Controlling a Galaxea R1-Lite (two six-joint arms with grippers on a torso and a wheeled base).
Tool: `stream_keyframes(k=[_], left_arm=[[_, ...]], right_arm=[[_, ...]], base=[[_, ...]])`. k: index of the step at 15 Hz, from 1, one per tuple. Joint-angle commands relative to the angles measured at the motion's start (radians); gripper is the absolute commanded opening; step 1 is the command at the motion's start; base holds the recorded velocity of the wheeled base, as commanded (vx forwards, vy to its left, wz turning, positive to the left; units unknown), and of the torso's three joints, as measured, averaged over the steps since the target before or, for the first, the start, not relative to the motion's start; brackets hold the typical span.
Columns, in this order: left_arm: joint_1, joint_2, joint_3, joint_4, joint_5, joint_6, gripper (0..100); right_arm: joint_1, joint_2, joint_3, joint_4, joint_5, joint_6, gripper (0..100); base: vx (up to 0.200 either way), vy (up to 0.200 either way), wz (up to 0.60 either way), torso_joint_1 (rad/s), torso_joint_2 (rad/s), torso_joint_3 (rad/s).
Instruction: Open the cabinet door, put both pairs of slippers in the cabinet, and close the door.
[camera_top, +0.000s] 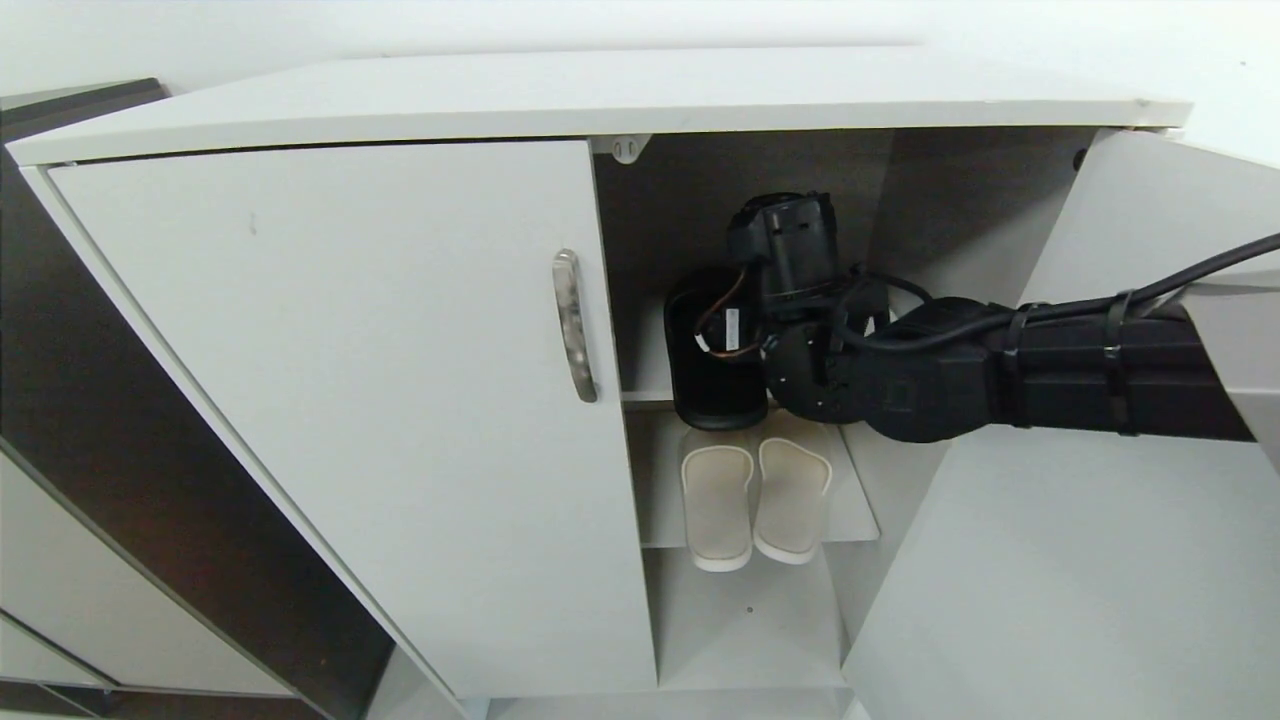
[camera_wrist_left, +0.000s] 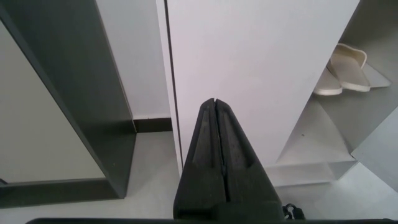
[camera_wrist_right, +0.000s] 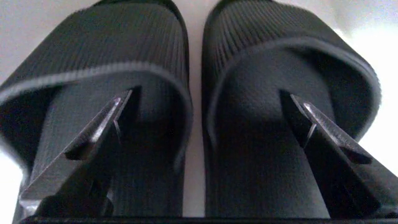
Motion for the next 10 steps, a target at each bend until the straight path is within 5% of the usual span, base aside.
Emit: stream_keyframes(k=[1, 6, 7, 10], left_arm=[[0.000, 0.001, 0.000, 0.000, 0.000, 0.000, 0], [0.000, 0.001, 0.000, 0.000, 0.000, 0.000, 0], [0.000, 0.001, 0.000, 0.000, 0.000, 0.000, 0], [0.000, 0.001, 0.000, 0.000, 0.000, 0.000, 0]], right_arm=[[0.033, -0.086, 0.083, -0.010, -0.003, 0.009, 100], [0.125, -0.196, 0.314, -0.173, -0.006, 0.009, 100], [0.135, -0.218, 0.347, -0.190, -0.005, 0.006, 0], [0.172, -0.292, 0.466, -0.196, 0.005, 0.014, 0]], base=[[0.000, 0.000, 0.00, 0.000, 0.00, 0.000], [0.000, 0.000, 0.00, 0.000, 0.00, 0.000], [0.000, 0.000, 0.00, 0.000, 0.00, 0.000], [0.000, 0.000, 0.00, 0.000, 0.00, 0.000]])
